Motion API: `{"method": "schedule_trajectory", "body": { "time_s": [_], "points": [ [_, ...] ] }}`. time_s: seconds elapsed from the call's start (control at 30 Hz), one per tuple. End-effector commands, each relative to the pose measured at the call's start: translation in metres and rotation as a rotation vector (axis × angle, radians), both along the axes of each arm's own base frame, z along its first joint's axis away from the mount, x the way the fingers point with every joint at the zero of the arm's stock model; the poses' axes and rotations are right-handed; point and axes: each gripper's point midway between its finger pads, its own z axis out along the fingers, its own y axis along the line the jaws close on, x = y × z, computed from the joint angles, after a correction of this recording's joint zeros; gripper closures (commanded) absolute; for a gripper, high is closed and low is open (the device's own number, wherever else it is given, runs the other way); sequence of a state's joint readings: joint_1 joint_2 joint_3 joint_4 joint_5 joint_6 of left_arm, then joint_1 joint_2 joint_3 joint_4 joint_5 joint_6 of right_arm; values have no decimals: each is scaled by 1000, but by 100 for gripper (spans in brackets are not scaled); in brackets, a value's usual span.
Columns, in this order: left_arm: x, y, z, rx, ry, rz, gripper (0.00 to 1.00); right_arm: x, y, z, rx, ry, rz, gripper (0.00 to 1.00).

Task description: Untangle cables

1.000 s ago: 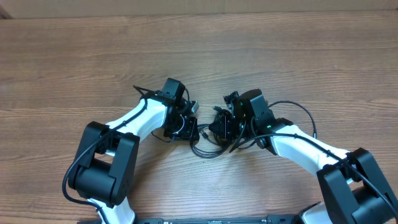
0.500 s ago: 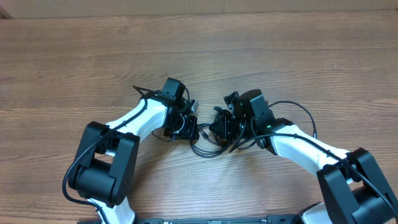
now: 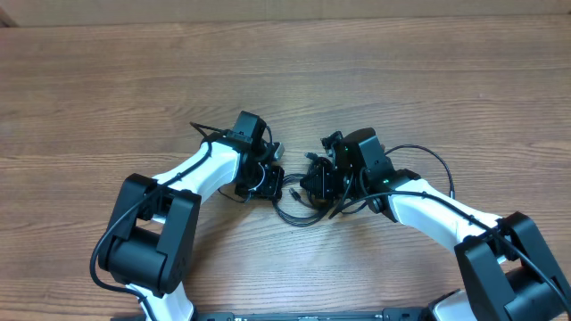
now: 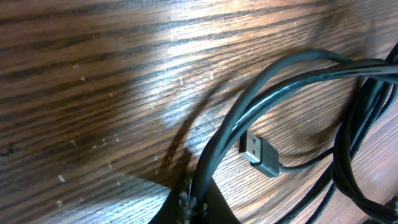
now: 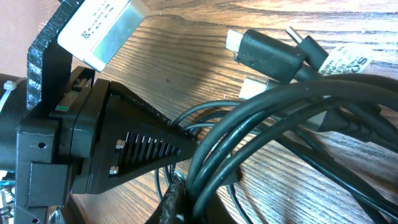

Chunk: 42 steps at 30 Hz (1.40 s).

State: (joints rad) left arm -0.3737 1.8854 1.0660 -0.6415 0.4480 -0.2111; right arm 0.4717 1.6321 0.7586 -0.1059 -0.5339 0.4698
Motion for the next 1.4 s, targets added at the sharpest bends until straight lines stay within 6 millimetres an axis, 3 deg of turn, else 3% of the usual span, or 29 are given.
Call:
{"method": "schedule_trajectory", "body": {
  "time_s": [0.0, 1.37],
  "points": [
    [-7, 6, -15, 49, 25, 0, 96, -2, -4, -7, -19, 4, -5, 96],
    [-3, 11, -18, 83, 13, 26, 96, 0, -7, -10, -39, 2, -18, 96]
  ]
}}
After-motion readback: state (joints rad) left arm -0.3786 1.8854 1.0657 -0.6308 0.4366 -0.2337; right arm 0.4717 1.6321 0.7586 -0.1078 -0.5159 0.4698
